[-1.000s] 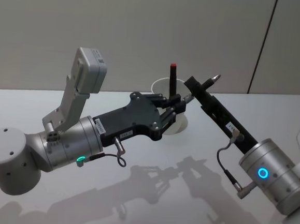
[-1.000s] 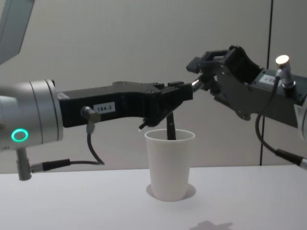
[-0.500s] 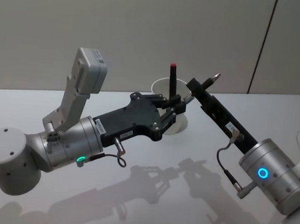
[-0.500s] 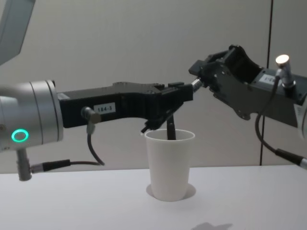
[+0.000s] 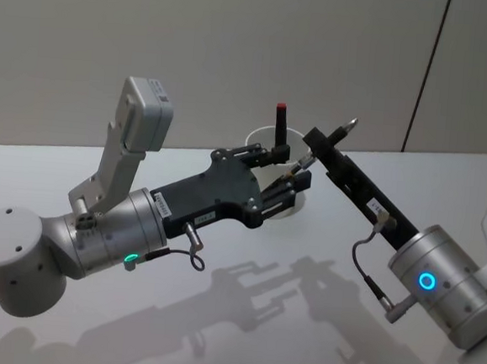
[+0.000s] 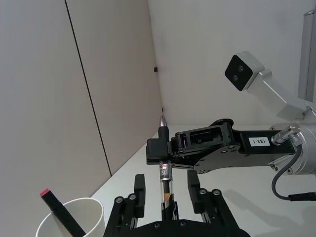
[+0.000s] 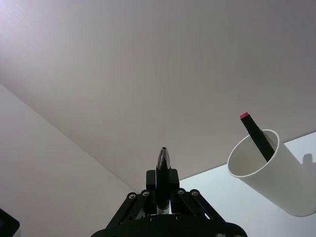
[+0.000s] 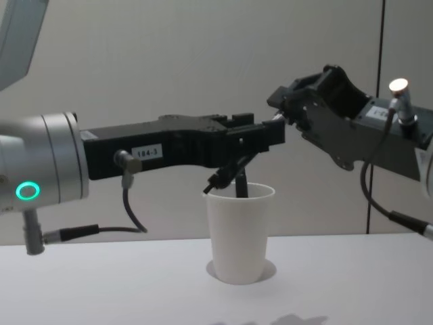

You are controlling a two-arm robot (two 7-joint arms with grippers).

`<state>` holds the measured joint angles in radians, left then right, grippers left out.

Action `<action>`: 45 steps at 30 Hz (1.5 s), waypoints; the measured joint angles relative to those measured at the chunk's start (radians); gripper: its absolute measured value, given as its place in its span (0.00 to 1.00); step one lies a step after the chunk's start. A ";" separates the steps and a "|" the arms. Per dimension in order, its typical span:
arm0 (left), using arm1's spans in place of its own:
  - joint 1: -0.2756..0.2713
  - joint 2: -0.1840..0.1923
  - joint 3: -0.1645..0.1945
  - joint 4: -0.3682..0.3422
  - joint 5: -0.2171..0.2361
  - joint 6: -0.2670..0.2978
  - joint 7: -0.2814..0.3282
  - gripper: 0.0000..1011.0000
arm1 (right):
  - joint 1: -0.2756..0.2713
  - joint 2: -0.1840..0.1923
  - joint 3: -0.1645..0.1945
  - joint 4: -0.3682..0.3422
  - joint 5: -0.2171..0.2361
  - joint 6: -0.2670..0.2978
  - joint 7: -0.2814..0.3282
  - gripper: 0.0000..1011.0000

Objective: Place the pen into the pen holder.

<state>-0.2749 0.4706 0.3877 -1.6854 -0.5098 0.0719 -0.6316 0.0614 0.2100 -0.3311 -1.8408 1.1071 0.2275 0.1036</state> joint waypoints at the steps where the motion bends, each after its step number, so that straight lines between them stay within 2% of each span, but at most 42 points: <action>1: 0.000 0.000 0.000 0.000 0.000 0.000 0.000 0.50 | 0.000 0.000 0.000 0.000 0.000 0.000 0.000 0.13; 2: 0.000 0.000 0.000 0.000 0.000 0.000 0.000 0.51 | 0.000 0.000 0.000 0.000 0.000 0.000 0.000 0.13; 4: 0.000 0.000 0.000 0.000 0.000 0.000 0.000 0.60 | 0.000 0.000 0.000 0.000 0.000 0.000 0.000 0.13; 14: 0.000 0.000 0.000 0.000 0.000 0.000 0.000 0.90 | 0.000 0.000 0.000 -0.001 0.000 0.000 0.000 0.13; 19: 0.000 0.000 0.000 0.000 0.000 0.000 0.000 0.99 | 0.000 0.001 0.000 -0.001 -0.001 -0.001 0.001 0.13; 30: 0.000 0.000 0.000 0.000 0.000 0.001 0.000 0.99 | 0.003 0.020 0.005 -0.001 -0.053 -0.025 0.004 0.13; 31: 0.000 0.000 0.000 0.000 0.000 0.000 0.000 0.99 | 0.004 0.028 0.007 0.000 -0.073 -0.033 0.004 0.13; 39: 0.000 0.000 0.000 0.000 0.000 0.001 0.000 0.99 | 0.010 0.055 0.022 0.014 -0.155 -0.078 0.000 0.13; 45: 0.000 0.000 0.000 0.000 0.000 0.001 0.000 0.99 | 0.043 0.066 0.041 0.067 -0.230 -0.136 0.009 0.13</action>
<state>-0.2749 0.4706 0.3880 -1.6853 -0.5097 0.0724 -0.6316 0.1043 0.2764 -0.2906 -1.7739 0.8770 0.0911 0.1125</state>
